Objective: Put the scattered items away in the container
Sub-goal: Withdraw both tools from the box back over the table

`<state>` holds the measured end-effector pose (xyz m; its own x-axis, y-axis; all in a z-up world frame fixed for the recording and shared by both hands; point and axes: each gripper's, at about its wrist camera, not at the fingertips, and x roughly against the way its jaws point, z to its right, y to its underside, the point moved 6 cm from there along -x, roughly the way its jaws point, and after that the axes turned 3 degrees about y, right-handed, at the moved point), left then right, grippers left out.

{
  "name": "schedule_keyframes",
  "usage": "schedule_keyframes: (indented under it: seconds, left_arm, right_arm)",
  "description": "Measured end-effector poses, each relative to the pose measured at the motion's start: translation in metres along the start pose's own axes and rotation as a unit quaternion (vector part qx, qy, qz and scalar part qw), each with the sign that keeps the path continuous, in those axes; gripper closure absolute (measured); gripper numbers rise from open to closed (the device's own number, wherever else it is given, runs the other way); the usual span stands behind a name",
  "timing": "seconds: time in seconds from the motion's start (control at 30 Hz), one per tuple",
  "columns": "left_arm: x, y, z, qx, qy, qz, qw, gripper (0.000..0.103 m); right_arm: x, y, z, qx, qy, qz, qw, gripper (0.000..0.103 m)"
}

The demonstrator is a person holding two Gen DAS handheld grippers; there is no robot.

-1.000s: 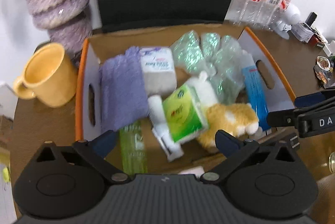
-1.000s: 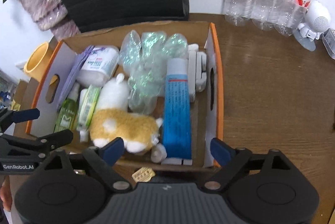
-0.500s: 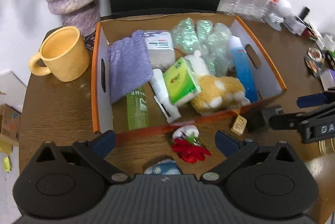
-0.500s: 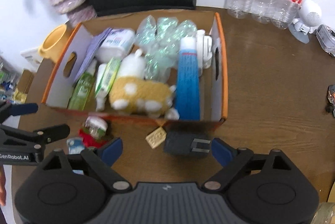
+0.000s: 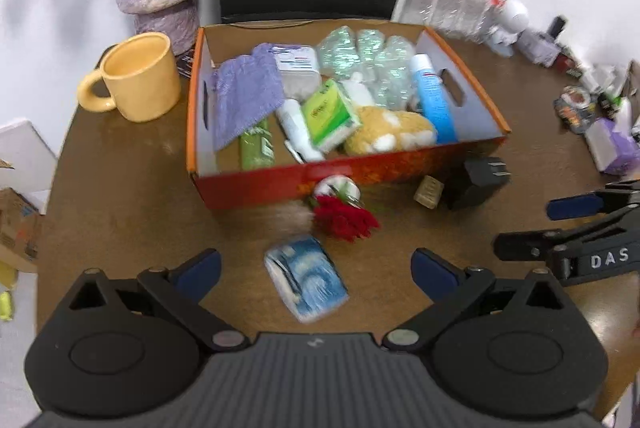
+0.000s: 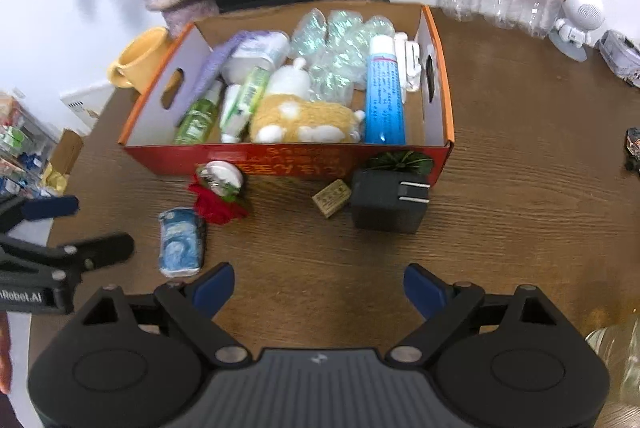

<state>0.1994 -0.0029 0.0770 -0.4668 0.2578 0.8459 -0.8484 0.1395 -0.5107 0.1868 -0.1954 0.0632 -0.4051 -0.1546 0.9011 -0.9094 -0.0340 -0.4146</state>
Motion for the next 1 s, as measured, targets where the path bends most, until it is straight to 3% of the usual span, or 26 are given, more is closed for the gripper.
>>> schedule_keyframes:
  seconds: [0.07,0.23,0.37,0.47,0.57,0.7,0.83,1.0]
  left_arm:
    - [0.004,0.016,0.002,0.006,0.007,0.013,0.9999,0.000]
    - [0.004,0.060,-0.001,0.033,-0.018,0.045,0.9983,0.000]
    - [0.002,0.109,-0.002,0.044,-0.054,0.067,0.9953,0.000]
    - [0.002,0.141,0.000,0.050,-0.090,0.098,0.9898,0.000]
    - [0.003,0.162,0.006,0.055,-0.097,0.131,0.9851,0.000]
    - [-0.003,0.175,0.017,0.044,-0.108,0.148,0.9821,0.000]
    - [-0.011,0.184,0.024,0.036,-0.110,0.149,0.9821,0.000]
    - [-0.018,0.189,0.029,0.031,-0.107,0.146,0.9831,0.000]
  right_arm:
    - [0.003,0.014,-0.004,0.005,0.002,0.020,1.000,0.007]
    - [0.002,0.050,-0.009,0.003,0.016,0.055,0.998,0.007]
    - [-0.002,0.095,-0.006,-0.024,-0.004,0.077,0.997,0.006]
    - [-0.003,0.129,-0.003,-0.037,0.015,0.132,0.990,0.006]
    - [-0.006,0.156,0.000,-0.047,0.030,0.196,0.979,0.006]
    - [-0.006,0.174,-0.002,-0.033,0.054,0.242,0.968,0.006]
    - [-0.016,0.180,-0.006,-0.012,0.079,0.239,0.968,0.006]
    - [-0.026,0.188,0.000,-0.032,0.071,0.229,0.970,0.006]
